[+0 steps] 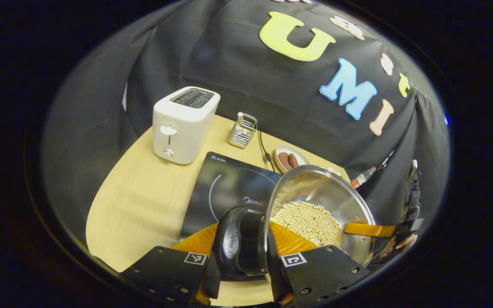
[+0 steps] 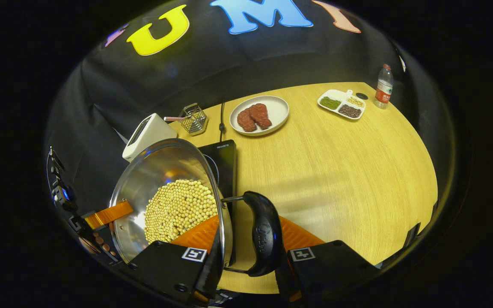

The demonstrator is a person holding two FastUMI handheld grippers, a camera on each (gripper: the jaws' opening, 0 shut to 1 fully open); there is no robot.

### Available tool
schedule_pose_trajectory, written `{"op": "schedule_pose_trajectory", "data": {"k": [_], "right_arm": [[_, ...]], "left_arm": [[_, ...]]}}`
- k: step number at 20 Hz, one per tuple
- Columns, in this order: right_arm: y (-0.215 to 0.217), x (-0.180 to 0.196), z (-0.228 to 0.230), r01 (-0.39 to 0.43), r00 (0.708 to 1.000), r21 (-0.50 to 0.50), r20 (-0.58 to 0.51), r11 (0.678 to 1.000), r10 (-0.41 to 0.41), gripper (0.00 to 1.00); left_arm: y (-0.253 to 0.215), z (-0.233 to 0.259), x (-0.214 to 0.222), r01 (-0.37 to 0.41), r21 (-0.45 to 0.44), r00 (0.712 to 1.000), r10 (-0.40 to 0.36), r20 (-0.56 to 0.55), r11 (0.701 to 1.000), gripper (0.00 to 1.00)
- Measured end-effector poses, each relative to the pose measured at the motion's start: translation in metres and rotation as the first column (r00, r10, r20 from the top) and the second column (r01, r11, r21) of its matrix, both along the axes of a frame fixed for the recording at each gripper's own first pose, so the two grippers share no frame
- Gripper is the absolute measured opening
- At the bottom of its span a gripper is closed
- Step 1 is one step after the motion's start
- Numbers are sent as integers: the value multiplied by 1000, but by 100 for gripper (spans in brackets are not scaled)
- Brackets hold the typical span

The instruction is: First push the handle of the pot to place it horizontally, then grasp the pot with both hands and set it on the induction cooktop.

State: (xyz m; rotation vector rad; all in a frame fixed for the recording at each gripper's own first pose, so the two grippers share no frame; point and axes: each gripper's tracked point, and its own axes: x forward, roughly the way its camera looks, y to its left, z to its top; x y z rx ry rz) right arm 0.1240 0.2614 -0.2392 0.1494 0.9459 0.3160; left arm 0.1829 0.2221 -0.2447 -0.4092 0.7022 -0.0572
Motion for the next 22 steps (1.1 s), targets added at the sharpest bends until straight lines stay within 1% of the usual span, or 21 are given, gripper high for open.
{"op": "schedule_pose_trajectory", "data": {"k": [1, 2, 3, 4, 5, 6, 7, 8, 9, 10, 11, 13, 14, 15, 16, 19, 20, 21, 22], "right_arm": [[6, 5, -2, 4, 1000, 9, 0, 1000, -4, 53], [11, 9, -4, 7, 1000, 12, -3, 1000, -7, 56], [16, 14, -8, 8, 1000, 12, -8, 1000, -8, 53], [19, 18, -12, 10, 1000, 11, -12, 1000, -9, 53], [24, 23, -15, 13, 1000, 12, -14, 1000, -13, 53], [28, 30, -17, 16, 1000, 14, -14, 1000, -16, 53], [33, 35, -20, 21, 1000, 17, -13, 1000, -20, 53], [38, 41, -22, 25, 1000, 24, -9, 999, -25, 52], [43, 46, -24, 29, 1000, 30, -10, 999, -28, 52], [48, 52, -28, 31, 999, 37, -11, 999, -31, 52], [53, 57, -32, 33, 999, 43, -15, 999, -32, 52], [61, 69, -37, 35, 999, 53, -16, 998, -34, 53], [64, 74, -41, 37, 999, 56, -15, 998, -37, 52], [67, 79, -45, 40, 999, 57, -14, 998, -40, 52], [69, 84, -47, 44, 999, 56, -12, 997, -43, 52], [72, 94, -53, 51, 999, 58, -19, 997, -50, 52], [73, 97, -56, 54, 998, 59, -20, 997, -53, 52], [73, 99, -58, 56, 998, 61, -20, 997, -55, 52], [74, 100, -58, 58, 998, 62, -21, 996, -56, 52]], "left_arm": [[4, -2, 5, -2, -3, 1000, 2, -2, 1000, 52], [9, -4, 11, -2, -3, 1000, 2, -1, 1000, 52], [13, -7, 16, -1, -1, 1000, 1, -2, 1000, 52], [17, -13, 23, 0, 1, 1000, 0, -3, 1000, 52], [20, -16, 30, 2, 1, 1000, -2, -7, 1000, 48], [24, -19, 35, 2, 0, 1000, -2, -7, 1000, 48], [28, -21, 43, 5, 2, 1000, -5, -6, 1000, 43], [33, -23, 47, 8, 5, 1000, -8, -7, 1000, 52], [38, -25, 53, 9, 6, 1000, -9, -7, 1000, 44], [43, -28, 59, 9, 9, 1000, -9, -6, 1000, 43], [47, -31, 65, 9, 13, 1000, -9, -8, 1000, 43], [54, -37, 77, 7, 24, 1000, -6, -6, 1000, 48], [57, -34, 72, 4, 30, 1000, -4, -3, 1000, 52], [60, -33, 72, 1, 36, 1000, -1, -2, 999, 52], [61, -32, 71, -1, 43, 1000, 2, -3, 999, 43], [64, -42, 85, -2, 61, 1000, 2, -2, 998, 43], [62, -46, 91, -2, 62, 1000, 2, -5, 998, 48], [64, -49, 95, 1, 65, 1000, 0, -5, 998, 44], [65, -49, 97, 5, 71, 1000, -5, -2, 997, 44]]}}
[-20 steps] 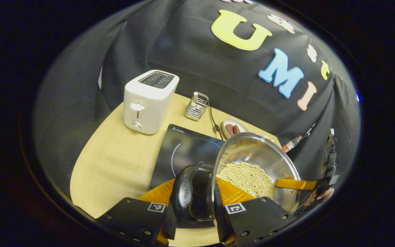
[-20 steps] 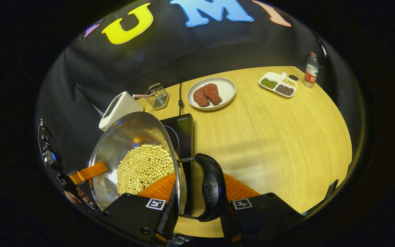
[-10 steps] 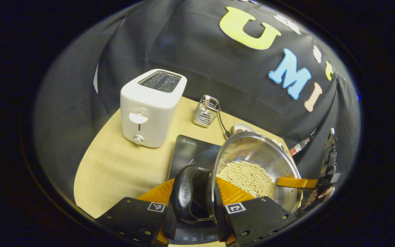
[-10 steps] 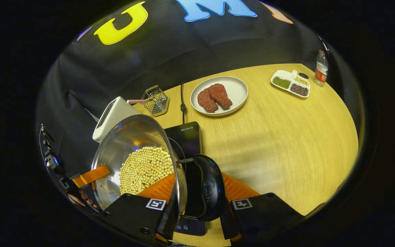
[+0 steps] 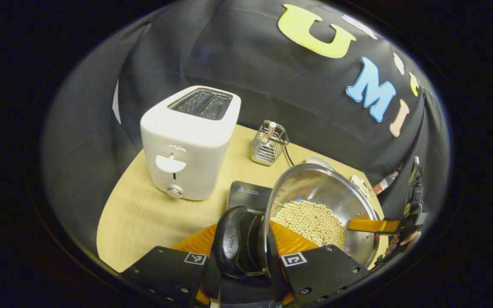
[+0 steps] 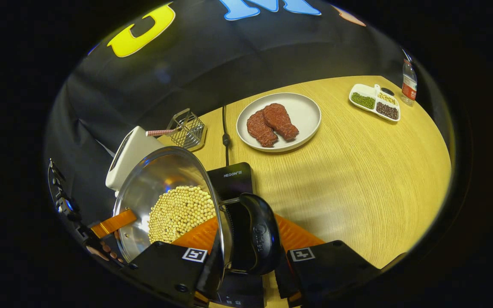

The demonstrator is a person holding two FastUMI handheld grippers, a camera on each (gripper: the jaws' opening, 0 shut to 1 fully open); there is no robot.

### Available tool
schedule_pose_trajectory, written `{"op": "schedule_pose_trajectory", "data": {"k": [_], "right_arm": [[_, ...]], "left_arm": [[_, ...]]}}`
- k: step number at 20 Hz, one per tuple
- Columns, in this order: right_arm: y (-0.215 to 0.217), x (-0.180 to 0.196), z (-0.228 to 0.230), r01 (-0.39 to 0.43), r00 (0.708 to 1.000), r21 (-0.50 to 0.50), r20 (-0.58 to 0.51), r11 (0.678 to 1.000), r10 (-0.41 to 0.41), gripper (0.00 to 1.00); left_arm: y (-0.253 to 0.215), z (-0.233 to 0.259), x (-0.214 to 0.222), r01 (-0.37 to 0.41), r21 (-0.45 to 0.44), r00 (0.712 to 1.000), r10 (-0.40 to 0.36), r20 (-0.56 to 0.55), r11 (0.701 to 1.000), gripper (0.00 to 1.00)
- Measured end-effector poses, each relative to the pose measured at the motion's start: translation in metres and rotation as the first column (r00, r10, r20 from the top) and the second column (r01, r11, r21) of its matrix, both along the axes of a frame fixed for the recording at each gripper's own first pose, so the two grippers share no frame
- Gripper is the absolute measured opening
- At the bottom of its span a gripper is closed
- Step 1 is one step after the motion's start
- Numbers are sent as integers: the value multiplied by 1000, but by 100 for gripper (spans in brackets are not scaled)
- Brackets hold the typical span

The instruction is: First push the handle of the pot to place it horizontally, then grasp the pot with both hands and set it on the induction cooktop.

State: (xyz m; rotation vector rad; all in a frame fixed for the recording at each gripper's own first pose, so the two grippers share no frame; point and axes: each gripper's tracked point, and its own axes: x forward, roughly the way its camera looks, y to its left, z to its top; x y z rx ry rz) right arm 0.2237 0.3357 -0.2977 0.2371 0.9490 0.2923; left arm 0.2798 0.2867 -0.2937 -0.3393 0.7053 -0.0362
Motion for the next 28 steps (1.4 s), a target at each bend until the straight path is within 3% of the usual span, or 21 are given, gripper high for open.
{"op": "schedule_pose_trajectory", "data": {"k": [1, 5, 6, 9, 10, 11, 14, 16, 18, 21, 22, 23, 25, 28], "right_arm": [[1, 1, -3, -1, 1000, 1, -2, 1000, 1, 55], [6, 3, -19, -10, 999, 5, -30, 1000, 10, 52], [8, 3, -22, -12, 999, 7, -29, 1000, 12, 56], [9, 10, -19, -19, 1000, -8, 2, 1000, 19, 53], [9, 10, -19, -20, 1000, -13, 5, 1000, 20, 57], [9, 11, -20, -23, 1000, -16, 18, 1000, 23, 54], [8, 4, -27, -20, 1000, -32, -20, 999, 19, 60], [11, -3, -31, -28, 998, -31, -49, 999, 27, 60], [10, -3, -29, -43, 999, -47, -30, 998, 41, 58], [4, -3, -25, -65, 998, -64, -10, 996, 64, 75], [0, -3, -22, -65, 998, -74, 1, 995, 65, 100], [-3, -3, -19, -65, 998, -83, 5, 994, 65, 99], [-11, -3, -9, -61, 997, -97, 32, 993, 64, 98], [-22, -10, 14, -53, 995, -98, 77, 994, 60, 98]], "left_arm": [[2, -1, 2, 2, 5, 1000, -2, -1, 1000, 48], [7, -11, 3, -5, 13, 1000, 5, -21, 1000, 52], [8, -13, 1, -4, 10, 1000, 4, -27, 1000, 52], [8, -16, -2, -20, -22, 1000, 19, -19, 1000, 48], [8, -14, -1, -27, -27, 1000, 27, -11, 999, 49], [9, -17, -1, -21, -21, 1000, 21, -12, 1000, 53], [9, -16, 0, -10, -13, 1000, 10, -22, 1000, 51], [7, -19, -4, -1, -11, 999, 0, -40, 1000, 55], [8, -18, -5, -4, -6, 999, 3, -45, 1000, 54], [8, -19, -3, -9, 24, 999, 10, -50, 1000, 52], [11, -20, -4, -14, 65, 998, 18, -54, 998, 51], [13, -21, -6, -12, 99, 998, 19, -68, 995, 70], [10, -13, -6, -11, 119, 998, 18, -59, 993, 82], [8, 6, -13, 3, 166, 999, 4, -47, 986, 82]]}}
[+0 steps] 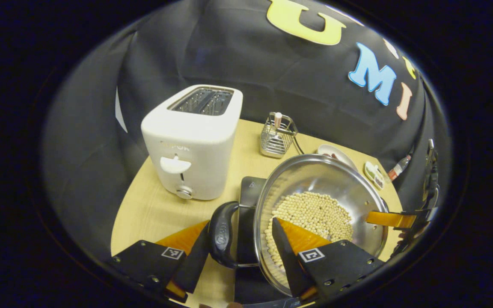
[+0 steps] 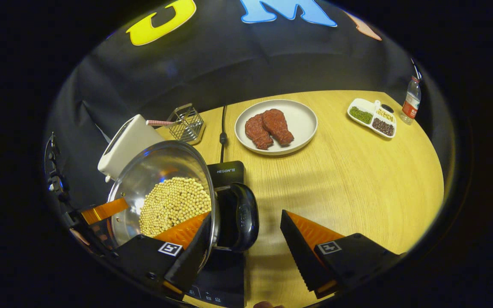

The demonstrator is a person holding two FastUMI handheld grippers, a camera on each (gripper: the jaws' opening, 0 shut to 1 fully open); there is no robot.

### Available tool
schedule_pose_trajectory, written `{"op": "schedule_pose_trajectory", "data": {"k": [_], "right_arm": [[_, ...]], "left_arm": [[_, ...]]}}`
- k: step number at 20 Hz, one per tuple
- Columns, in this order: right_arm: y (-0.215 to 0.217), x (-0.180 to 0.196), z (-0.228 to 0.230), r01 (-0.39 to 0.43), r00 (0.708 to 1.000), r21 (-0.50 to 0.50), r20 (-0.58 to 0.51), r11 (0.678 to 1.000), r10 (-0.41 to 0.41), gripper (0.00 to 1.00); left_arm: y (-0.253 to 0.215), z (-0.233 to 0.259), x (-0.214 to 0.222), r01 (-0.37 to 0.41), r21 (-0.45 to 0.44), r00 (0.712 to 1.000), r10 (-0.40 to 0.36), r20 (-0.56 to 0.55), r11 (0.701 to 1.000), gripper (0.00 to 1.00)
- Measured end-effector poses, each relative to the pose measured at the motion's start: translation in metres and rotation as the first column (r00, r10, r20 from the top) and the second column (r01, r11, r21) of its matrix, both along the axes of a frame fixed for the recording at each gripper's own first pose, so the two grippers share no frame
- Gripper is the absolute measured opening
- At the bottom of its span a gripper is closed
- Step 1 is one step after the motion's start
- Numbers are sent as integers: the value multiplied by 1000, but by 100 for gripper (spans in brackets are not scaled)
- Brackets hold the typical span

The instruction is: First push the handle of the pot to place it horizontally, then grasp the pot with both hands and set it on the induction cooktop.

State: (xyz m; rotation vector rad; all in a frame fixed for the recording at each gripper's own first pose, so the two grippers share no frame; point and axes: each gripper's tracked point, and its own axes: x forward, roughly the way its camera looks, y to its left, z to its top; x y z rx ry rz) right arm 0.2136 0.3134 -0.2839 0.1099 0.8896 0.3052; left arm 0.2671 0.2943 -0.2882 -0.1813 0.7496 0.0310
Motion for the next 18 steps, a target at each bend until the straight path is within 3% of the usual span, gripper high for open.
{"op": "schedule_pose_trajectory", "data": {"k": [4, 8, 12, 15, 18], "right_arm": [[-13, -5, 27, -10, 999, -1, 52, 1000, 10, 98], [-35, -11, 56, 2, 993, -21, 116, 1000, 0, 98], [-72, -22, 97, 36, 977, -39, 210, 999, -27, 98], [-112, -29, 139, 94, 936, -77, 346, 993, -62, 98], [-150, -38, 181, 172, 876, -78, 469, 982, -116, 98]], "left_arm": [[-1, 33, -6, 11, 80, 999, -14, 44, 997, 82], [-7, 74, -19, -10, 101, 991, -4, 135, 995, 81], [-30, 121, -31, -11, 139, 968, -24, 251, 990, 81], [-72, 163, -39, 24, 112, 928, -64, 366, 993, 81], [-115, 199, -51, 80, 56, 884, -97, 457, 995, 81]]}}
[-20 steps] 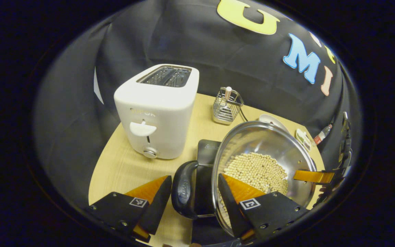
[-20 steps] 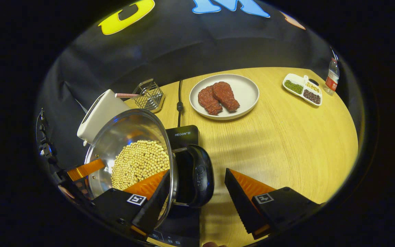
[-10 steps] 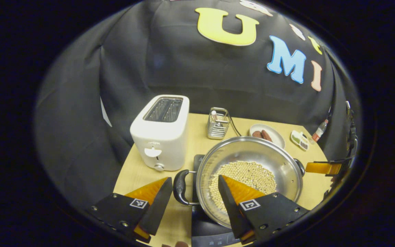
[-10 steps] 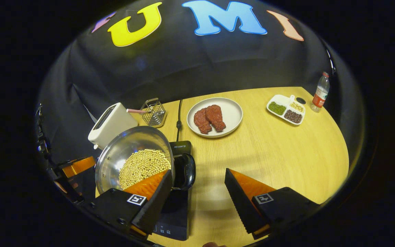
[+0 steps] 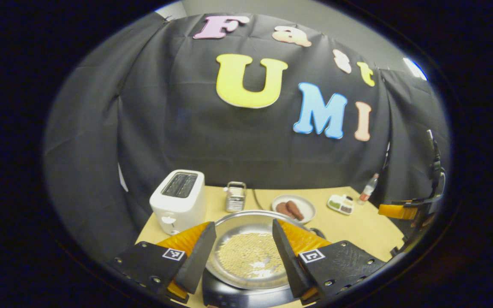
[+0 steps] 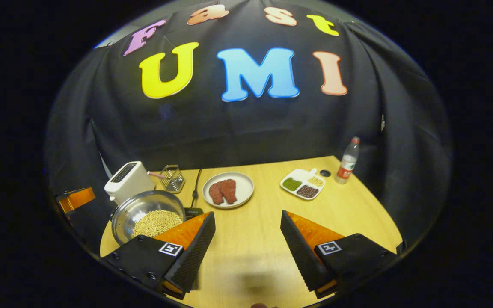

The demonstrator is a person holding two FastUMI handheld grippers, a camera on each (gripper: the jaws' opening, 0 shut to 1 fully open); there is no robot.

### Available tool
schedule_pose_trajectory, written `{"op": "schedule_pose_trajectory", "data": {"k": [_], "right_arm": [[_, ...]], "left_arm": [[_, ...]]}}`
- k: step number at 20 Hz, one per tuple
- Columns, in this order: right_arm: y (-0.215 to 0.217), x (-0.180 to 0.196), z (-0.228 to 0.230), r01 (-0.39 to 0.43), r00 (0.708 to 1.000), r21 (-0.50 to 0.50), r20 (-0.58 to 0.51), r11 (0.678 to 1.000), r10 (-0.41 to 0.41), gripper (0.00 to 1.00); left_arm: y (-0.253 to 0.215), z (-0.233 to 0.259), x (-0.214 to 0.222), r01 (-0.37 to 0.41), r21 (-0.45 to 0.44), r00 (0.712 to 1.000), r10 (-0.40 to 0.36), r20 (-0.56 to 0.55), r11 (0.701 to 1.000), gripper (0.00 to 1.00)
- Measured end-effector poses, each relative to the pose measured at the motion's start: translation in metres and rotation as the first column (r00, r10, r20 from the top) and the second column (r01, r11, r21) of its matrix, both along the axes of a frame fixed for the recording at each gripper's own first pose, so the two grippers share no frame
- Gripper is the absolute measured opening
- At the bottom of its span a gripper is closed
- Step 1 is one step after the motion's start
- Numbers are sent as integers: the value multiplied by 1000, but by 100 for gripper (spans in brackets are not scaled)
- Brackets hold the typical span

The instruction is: First push the handle of the pot to place it horizontally, then grasp the pot with both hands and set it on the induction cooktop.

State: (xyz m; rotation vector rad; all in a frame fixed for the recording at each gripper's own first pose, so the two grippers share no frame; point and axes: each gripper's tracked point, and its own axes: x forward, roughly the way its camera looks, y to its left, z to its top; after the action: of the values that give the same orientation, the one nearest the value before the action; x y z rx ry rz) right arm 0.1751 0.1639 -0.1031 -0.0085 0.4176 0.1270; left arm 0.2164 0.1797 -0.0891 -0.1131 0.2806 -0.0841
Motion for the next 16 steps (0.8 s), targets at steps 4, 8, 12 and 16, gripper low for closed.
{"op": "schedule_pose_trajectory", "data": {"k": [4, 8, 12, 16], "right_arm": [[-34, -9, 53, 40, 985, 39, 165, 998, -46, 98], [-76, -25, 79, 66, 965, 18, 254, 998, -69, 98], [-119, -52, 95, 38, 947, -4, 319, 999, -35, 98], [-157, -79, 90, -23, 953, -4, 302, 1000, 23, 98]], "left_arm": [[-22, 32, -16, 5, 8, 997, -6, 77, 1000, 81], [-61, 54, -33, -16, -10, 992, 17, 124, 1000, 81], [-111, 67, -62, -62, -79, 985, 74, 157, 995, 81], [-148, 84, -93, -122, -82, 962, 139, 235, 989, 81]]}}
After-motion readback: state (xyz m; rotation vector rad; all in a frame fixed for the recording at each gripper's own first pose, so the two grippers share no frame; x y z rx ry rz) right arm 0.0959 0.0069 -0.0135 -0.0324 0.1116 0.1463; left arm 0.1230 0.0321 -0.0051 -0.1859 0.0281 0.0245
